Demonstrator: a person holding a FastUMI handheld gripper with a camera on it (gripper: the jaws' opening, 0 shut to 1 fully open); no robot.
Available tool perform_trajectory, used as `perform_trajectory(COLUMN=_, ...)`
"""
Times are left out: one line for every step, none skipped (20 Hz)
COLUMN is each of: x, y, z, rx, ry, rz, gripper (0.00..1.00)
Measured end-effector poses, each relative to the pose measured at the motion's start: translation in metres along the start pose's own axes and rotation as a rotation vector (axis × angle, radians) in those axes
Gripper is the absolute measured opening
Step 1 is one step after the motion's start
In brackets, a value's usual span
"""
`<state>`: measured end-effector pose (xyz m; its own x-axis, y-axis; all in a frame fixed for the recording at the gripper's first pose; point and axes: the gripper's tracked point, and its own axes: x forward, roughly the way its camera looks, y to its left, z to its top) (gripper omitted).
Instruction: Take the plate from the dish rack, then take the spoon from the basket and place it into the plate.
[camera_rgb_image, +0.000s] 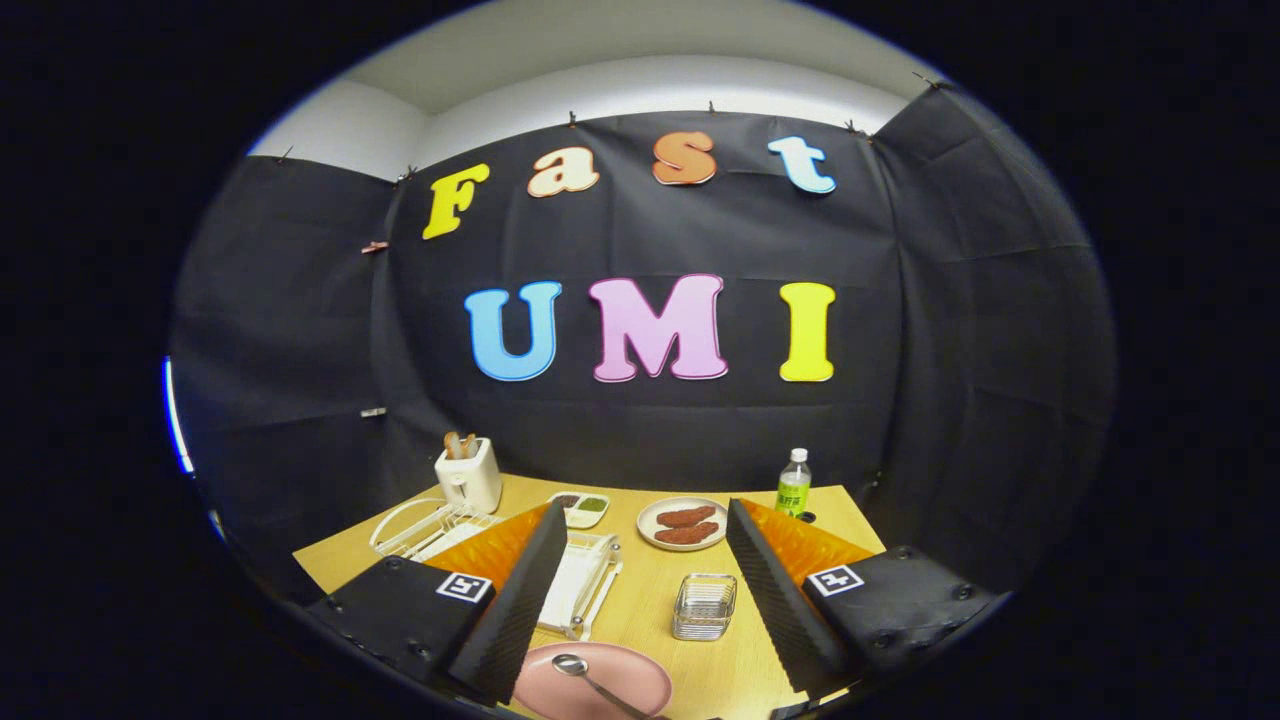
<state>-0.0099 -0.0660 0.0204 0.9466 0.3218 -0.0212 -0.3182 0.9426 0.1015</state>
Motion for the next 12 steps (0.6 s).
perform_trajectory(x=-0.003, y=-0.003, z=0.003, rx=-0.007, ry=-0.01, rz=-0.039, gripper=0.98)
perform_trajectory(x=-0.005, y=-0.005, z=0.006, rx=-0.012, ry=-0.021, rz=-0.072, gripper=0.98)
perform_trajectory(x=-0.008, y=-0.003, z=0.009, rx=-0.014, ry=-0.032, rz=-0.093, gripper=0.98)
perform_trajectory(x=-0.01, y=0.001, z=0.008, rx=-0.017, ry=-0.036, rz=-0.112, gripper=0.98)
perform_trajectory(x=-0.011, y=0.002, z=0.007, rx=-0.021, ry=-0.036, rz=-0.132, gripper=0.98)
perform_trajectory(x=-0.013, y=0.003, z=0.007, rx=-0.023, ry=-0.037, rz=-0.154, gripper=0.98)
perform_trajectory(x=-0.013, y=0.005, z=0.007, rx=-0.018, ry=-0.038, rz=-0.175, gripper=0.98)
perform_trajectory(x=-0.014, y=0.009, z=0.007, rx=-0.01, ry=-0.038, rz=-0.189, gripper=0.98)
perform_trajectory(x=-0.015, y=0.014, z=0.008, rx=0.0, ry=-0.04, rz=-0.2, gripper=0.98)
perform_trajectory(x=-0.015, y=0.016, z=0.008, rx=0.01, ry=-0.044, rz=-0.214, gripper=0.98)
perform_trajectory(x=-0.015, y=0.019, z=0.008, rx=0.021, ry=-0.044, rz=-0.223, gripper=0.98)
perform_trajectory(x=-0.015, y=0.026, z=0.007, rx=0.031, ry=-0.04, rz=-0.223, gripper=0.98)
